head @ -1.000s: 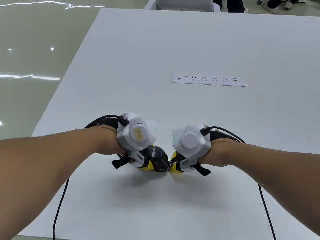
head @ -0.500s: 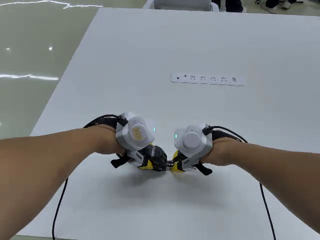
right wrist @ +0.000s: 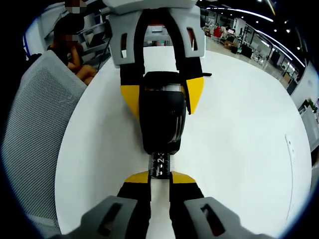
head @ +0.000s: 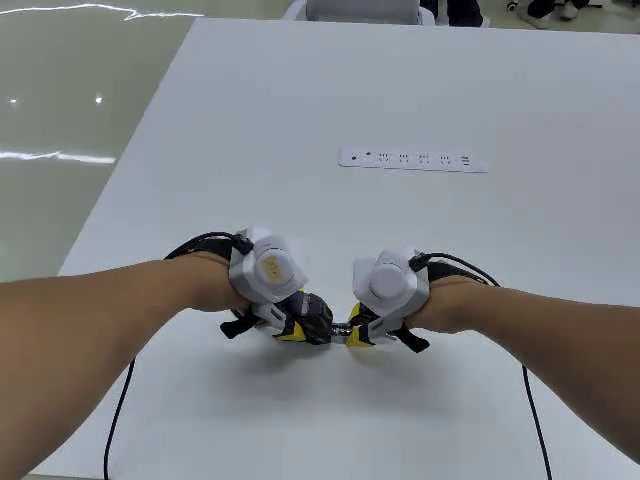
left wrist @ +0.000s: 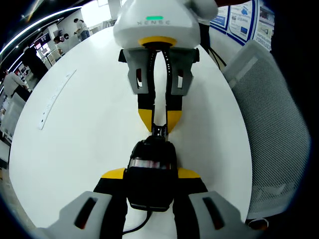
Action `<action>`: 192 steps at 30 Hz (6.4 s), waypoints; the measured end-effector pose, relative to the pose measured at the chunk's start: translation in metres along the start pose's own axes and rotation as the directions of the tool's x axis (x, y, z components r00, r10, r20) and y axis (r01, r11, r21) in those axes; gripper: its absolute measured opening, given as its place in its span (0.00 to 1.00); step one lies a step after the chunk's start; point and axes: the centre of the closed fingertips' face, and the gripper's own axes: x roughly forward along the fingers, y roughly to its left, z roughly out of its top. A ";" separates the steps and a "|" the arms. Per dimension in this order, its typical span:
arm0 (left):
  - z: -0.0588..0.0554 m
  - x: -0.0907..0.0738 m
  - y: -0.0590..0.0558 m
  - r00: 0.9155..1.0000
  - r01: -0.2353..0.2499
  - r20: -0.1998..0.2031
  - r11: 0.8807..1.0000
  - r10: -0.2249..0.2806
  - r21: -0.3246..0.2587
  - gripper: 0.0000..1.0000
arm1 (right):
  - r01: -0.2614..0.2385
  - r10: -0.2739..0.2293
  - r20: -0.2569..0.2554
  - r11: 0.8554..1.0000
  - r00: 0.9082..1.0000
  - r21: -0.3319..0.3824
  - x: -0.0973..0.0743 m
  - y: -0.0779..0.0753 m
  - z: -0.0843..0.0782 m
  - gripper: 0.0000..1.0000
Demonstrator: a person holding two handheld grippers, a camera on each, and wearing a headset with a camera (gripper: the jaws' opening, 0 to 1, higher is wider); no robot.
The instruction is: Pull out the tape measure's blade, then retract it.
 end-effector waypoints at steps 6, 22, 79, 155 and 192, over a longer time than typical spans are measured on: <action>0.000 0.000 0.001 1.000 0.000 0.000 1.000 0.000 -0.002 0.30 | -0.003 0.003 -0.003 1.000 1.000 0.001 -0.002 0.000 -0.002 0.12; 0.000 0.001 0.000 1.000 0.003 0.003 1.000 -0.002 -0.008 0.30 | -0.004 0.004 -0.009 1.000 1.000 0.006 -0.006 0.000 -0.009 0.12; 0.000 0.001 0.000 1.000 -0.010 0.029 1.000 0.011 -0.023 0.31 | -0.003 0.003 -0.024 1.000 1.000 0.009 -0.017 -0.001 -0.029 0.12; -0.001 0.000 0.000 1.000 -0.024 0.011 0.999 0.025 -0.043 0.31 | 0.018 -0.017 -0.033 0.999 0.999 0.044 -0.038 -0.002 -0.062 0.11; -0.002 0.002 0.002 1.000 -0.026 0.016 0.998 0.027 -0.052 0.31 | 0.022 -0.019 -0.046 0.998 0.999 0.062 -0.050 -0.001 -0.080 0.12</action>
